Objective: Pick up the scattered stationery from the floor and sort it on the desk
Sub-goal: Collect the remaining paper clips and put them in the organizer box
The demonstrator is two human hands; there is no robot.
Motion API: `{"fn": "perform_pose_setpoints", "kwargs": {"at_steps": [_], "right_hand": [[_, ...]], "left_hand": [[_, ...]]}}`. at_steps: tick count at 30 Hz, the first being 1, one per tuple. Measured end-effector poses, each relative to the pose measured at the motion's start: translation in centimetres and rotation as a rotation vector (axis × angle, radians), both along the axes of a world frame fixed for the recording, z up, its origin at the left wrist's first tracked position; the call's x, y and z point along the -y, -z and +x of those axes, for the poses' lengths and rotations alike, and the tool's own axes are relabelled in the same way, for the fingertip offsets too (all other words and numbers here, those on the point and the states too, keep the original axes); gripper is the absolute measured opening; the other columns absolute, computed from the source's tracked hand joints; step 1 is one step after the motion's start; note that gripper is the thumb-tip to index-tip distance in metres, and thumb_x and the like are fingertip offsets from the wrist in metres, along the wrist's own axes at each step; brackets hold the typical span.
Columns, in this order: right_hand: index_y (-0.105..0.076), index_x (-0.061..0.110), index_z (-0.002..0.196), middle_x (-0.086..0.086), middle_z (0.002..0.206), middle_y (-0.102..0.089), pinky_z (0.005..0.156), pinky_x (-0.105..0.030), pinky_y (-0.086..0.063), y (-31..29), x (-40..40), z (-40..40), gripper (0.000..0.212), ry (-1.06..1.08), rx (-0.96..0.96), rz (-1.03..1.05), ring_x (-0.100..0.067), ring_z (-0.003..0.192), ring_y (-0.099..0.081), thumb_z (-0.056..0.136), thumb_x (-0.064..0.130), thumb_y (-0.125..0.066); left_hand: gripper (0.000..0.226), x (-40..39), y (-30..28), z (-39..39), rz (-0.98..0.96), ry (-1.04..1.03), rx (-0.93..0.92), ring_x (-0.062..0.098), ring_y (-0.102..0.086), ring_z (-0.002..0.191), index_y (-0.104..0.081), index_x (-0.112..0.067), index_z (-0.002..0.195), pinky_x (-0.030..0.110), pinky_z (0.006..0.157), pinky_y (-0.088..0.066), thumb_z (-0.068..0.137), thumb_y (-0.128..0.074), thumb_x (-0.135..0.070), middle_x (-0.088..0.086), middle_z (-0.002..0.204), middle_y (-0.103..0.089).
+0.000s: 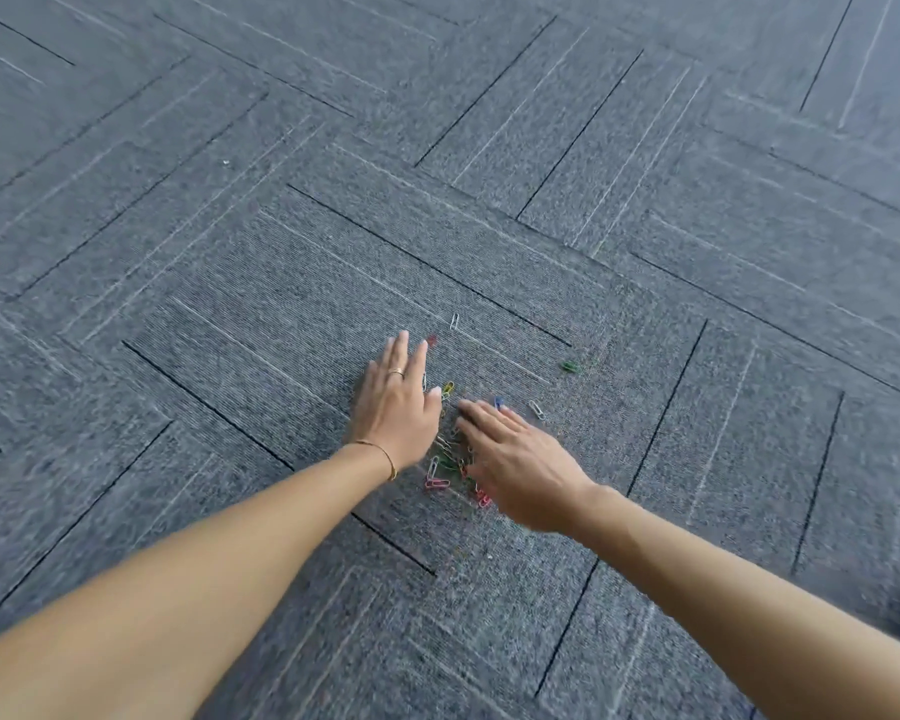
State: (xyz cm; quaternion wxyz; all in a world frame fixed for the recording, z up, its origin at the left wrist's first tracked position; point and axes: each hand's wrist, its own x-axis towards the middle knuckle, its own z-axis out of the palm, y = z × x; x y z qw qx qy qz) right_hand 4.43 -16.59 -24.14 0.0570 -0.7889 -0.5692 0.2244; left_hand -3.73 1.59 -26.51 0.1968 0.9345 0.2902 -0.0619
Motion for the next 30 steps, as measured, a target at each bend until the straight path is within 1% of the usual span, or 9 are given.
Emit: {"fn": "perform_pose_setpoints", "kwargs": {"at_steps": [4, 8, 10, 12, 14, 18, 21, 25, 30], "right_hand": [[-0.029, 0.011, 0.155, -0.007, 0.163, -0.024, 0.124, -0.031, -0.01, -0.2, 1.3, 1.3, 0.053, 0.078, 0.037, 0.099, -0.018, 0.151, -0.021, 0.105, 0.028, -0.033], [-0.026, 0.013, 0.157, -0.005, 0.164, -0.021, 0.125, -0.035, -0.013, -0.2, -0.1, 5.1, 0.056, 0.214, 0.064, 0.116, -0.017, 0.152, -0.017, 0.103, 0.023, -0.037], [-0.022, 0.013, 0.158, -0.006, 0.166, -0.018, 0.125, -0.037, -0.013, 0.0, -1.9, 6.3, 0.058, 0.233, 0.052, 0.099, -0.018, 0.154, -0.012, 0.104, 0.025, -0.037], [-0.018, 0.011, 0.159, -0.007, 0.167, -0.012, 0.126, -0.037, -0.01, 0.4, -3.8, 7.0, 0.06, 0.225, 0.048, 0.066, -0.02, 0.154, -0.008, 0.103, 0.027, -0.037], [-0.014, 0.011, 0.159, -0.008, 0.167, -0.006, 0.126, -0.038, -0.006, 0.9, -5.4, 7.0, 0.062, 0.189, 0.038, 0.029, -0.022, 0.155, -0.003, 0.104, 0.03, -0.035], [-0.009, 0.015, 0.16, -0.006, 0.167, 0.004, 0.125, -0.041, 0.002, 1.8, -6.3, 3.5, 0.065, 0.125, 0.042, -0.006, -0.022, 0.154, 0.007, 0.105, 0.042, -0.03], [-0.011, 0.016, 0.16, -0.005, 0.167, 0.006, 0.125, -0.043, 0.001, 1.7, -4.6, 0.0, 0.065, 0.014, 0.038, -0.002, -0.021, 0.154, 0.011, 0.105, 0.044, -0.031], [-0.011, 0.019, 0.16, -0.001, 0.165, 0.006, 0.126, -0.039, 0.003, 1.3, -1.4, -0.7, 0.063, -0.14, 0.021, 0.042, -0.018, 0.153, 0.01, 0.105, 0.046, -0.025], [-0.007, 0.016, 0.159, -0.006, 0.166, 0.008, 0.125, -0.037, 0.005, 1.4, 3.3, 5.3, 0.063, 0.371, 0.112, 0.014, -0.019, 0.153, 0.011, 0.106, 0.042, -0.028]], "left_hand": [[0.065, -0.7, 0.0, 4.7, 0.012, 0.154, -0.026, 0.02, 0.009, 0.152, 0.001, -0.018, 0.158, 0.044, 0.124, -0.001, 0.103, -0.022, -0.045, 0.006, 0.165, 0.009], [0.062, 1.3, -0.5, 4.5, -0.022, 0.327, -0.038, 0.019, 0.002, 0.153, -0.014, -0.016, 0.158, 0.043, 0.125, -0.005, 0.105, -0.017, -0.048, 0.003, 0.166, -0.002], [0.057, 2.4, -1.1, 2.5, -0.103, 0.344, 0.03, 0.019, -0.013, 0.152, -0.033, -0.015, 0.153, 0.041, 0.124, -0.015, 0.106, -0.022, -0.046, 0.003, 0.164, -0.019], [0.046, 3.1, -1.7, 0.5, -0.177, 0.286, 0.16, 0.02, -0.04, 0.141, -0.052, -0.014, 0.141, 0.038, 0.115, -0.036, 0.106, -0.034, -0.037, 0.003, 0.152, -0.045], [0.038, 3.4, -2.0, -1.2, -0.156, 0.22, 0.277, 0.02, -0.051, 0.132, -0.06, -0.013, 0.132, 0.037, 0.107, -0.045, 0.103, -0.041, -0.028, 0.004, 0.14, -0.058], [0.049, 2.1, -1.2, -3.7, -0.074, 0.044, 0.273, 0.021, -0.029, 0.147, -0.049, -0.012, 0.144, 0.04, 0.122, -0.023, 0.099, -0.036, -0.026, 0.006, 0.154, -0.042], [0.062, 1.3, 0.1, -5.5, 0.035, -0.099, 0.108, 0.022, -0.008, 0.153, -0.027, -0.013, 0.155, 0.045, 0.124, -0.01, 0.098, -0.03, -0.035, 0.009, 0.165, -0.015], [0.072, 1.9, 1.4, -6.2, 0.137, -0.076, -0.059, 0.023, 0.006, 0.153, -0.006, -0.015, 0.159, 0.047, 0.123, 0.003, 0.097, -0.011, -0.051, 0.009, 0.166, 0.005], [0.072, 4.2, 1.7, -4.2, 0.118, 0.122, -0.042, 0.02, 0.018, 0.151, 0.005, -0.015, 0.158, 0.048, 0.123, 0.005, 0.098, -0.003, -0.056, 0.005, 0.164, 0.015]]}}
